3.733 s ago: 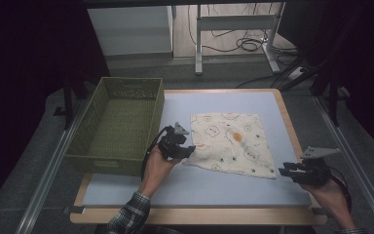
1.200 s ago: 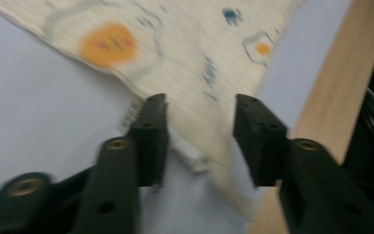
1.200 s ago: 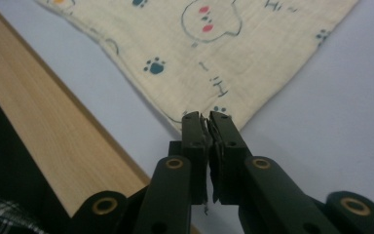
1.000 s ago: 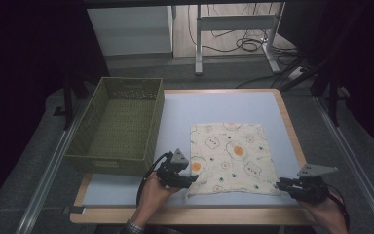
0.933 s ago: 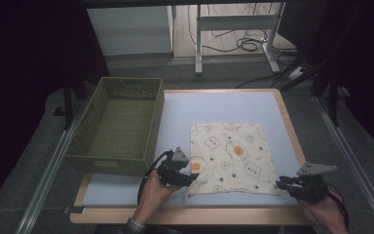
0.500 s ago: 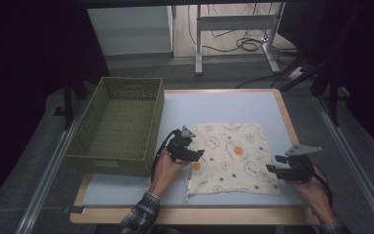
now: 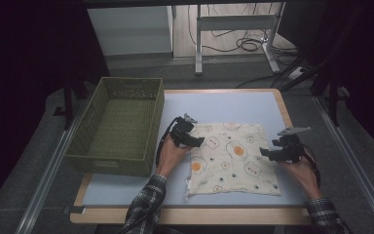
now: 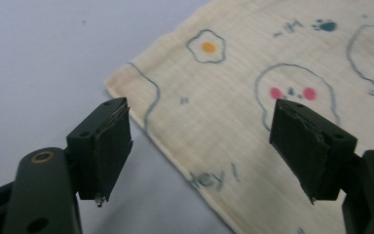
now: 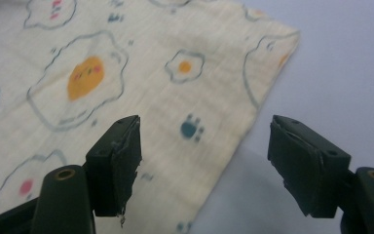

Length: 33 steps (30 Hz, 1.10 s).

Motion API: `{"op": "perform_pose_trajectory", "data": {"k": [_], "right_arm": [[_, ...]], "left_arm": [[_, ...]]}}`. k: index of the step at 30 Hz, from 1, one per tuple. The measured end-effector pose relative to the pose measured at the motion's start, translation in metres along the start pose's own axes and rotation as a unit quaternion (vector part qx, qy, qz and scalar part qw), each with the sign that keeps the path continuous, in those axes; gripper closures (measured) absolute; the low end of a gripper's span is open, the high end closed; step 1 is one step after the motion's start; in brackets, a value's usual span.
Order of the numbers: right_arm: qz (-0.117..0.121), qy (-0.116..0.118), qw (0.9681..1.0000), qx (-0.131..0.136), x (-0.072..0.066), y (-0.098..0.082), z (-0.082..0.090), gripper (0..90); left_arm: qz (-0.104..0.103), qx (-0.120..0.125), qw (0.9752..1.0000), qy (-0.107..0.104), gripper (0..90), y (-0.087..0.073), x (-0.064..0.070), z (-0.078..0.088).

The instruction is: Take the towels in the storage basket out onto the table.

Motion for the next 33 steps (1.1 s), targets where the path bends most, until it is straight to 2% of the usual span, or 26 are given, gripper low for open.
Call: {"op": "perform_pose_trajectory", "data": {"k": [3, 4, 7, 8, 10, 11, 12, 14, 17, 20, 24, 27, 29, 31, 33], "right_arm": [[0.001, -0.008, 1.0, 0.003, 0.004, 0.006, -0.002, 28.4], [-0.001, -0.011, 0.9999, 0.006, 0.007, 0.011, -0.005, 29.3], [0.0, -0.016, 0.9998, 0.009, 0.01, 0.015, -0.008, 33.8], [-0.003, -0.02, 0.9997, 0.012, 0.014, 0.019, -0.01, 39.9], [-0.013, -0.018, 0.9997, 0.013, 0.019, 0.023, -0.013, 45.0], [-0.013, -0.018, 0.9997, 0.013, 0.019, 0.023, -0.013, 45.0], [-0.023, -0.016, 0.9995, 0.013, 0.025, 0.028, -0.015, 49.3], [-0.025, -0.017, 0.9995, 0.012, 0.031, 0.033, -0.018, 52.5], [-0.026, -0.018, 0.9994, 0.014, 0.036, 0.038, -0.021, 55.6], [-0.029, -0.025, 0.9991, 0.018, 0.045, 0.048, -0.028, 62.0], [-0.037, -0.023, 0.9988, 0.02, 0.053, 0.056, -0.035, 62.6], [-0.033, -0.038, 0.9986, 0.014, 0.057, 0.061, -0.042, 61.8], [-0.036, -0.038, 0.9985, 0.013, 0.059, 0.062, -0.044, 60.8], [-0.04, -0.037, 0.9985, 0.01, 0.062, 0.064, -0.05, 59.2], [-0.038, -0.039, 0.9985, 0.006, 0.063, 0.064, -0.055, 58.4]], "left_arm": [[0.001, -0.002, 0.9999, 0.011, 24.8, 0.002, -0.004, -0.003], [0.003, 0.0, 0.9998, 0.022, 29.3, 0.004, -0.009, -0.004], [0.007, 0.0, 0.9995, 0.03, 36.0, 0.006, -0.013, -0.006], [0.008, -0.001, 0.9995, 0.03, 38.8, 0.008, -0.015, -0.007], [0.016, 0.001, 0.9988, 0.046, 43.6, 0.011, -0.022, -0.01], [0.016, 0.001, 0.9988, 0.046, 45.9, 0.011, -0.022, -0.01], [0.023, 0.002, 0.9986, 0.048, 47.5, 0.014, -0.026, -0.011], [0.026, 0.003, 0.9983, 0.052, 51.4, 0.017, -0.031, -0.012], [0.03, 0.006, 0.9984, 0.047, 55.2, 0.019, -0.035, -0.014], [0.033, 0.0, 0.9983, 0.048, 56.7, 0.022, -0.04, -0.02], [0.038, 0.003, 0.9978, 0.055, 53.0, 0.022, -0.043, -0.024], [0.036, 0.006, 0.9977, 0.057, 48.5, 0.022, -0.045, -0.026], [0.036, 0.006, 0.9977, 0.056, 46.5, 0.022, -0.045, -0.027], [0.04, 0.008, 0.998, 0.049, 46.7, 0.022, -0.045, -0.028], [0.053, 0.013, 0.9981, 0.028, 47.0, 0.021, -0.048, -0.03]]}}
Point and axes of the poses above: each handheld gripper's, and its own axes: z roughly backward along the jaws, y roughly out of its top, x roughly to its right, the point moved 2 cm from there along -z, roughly forward along the jaws, and after that the axes turned 11 degrees about -x, right-handed, at the moved point
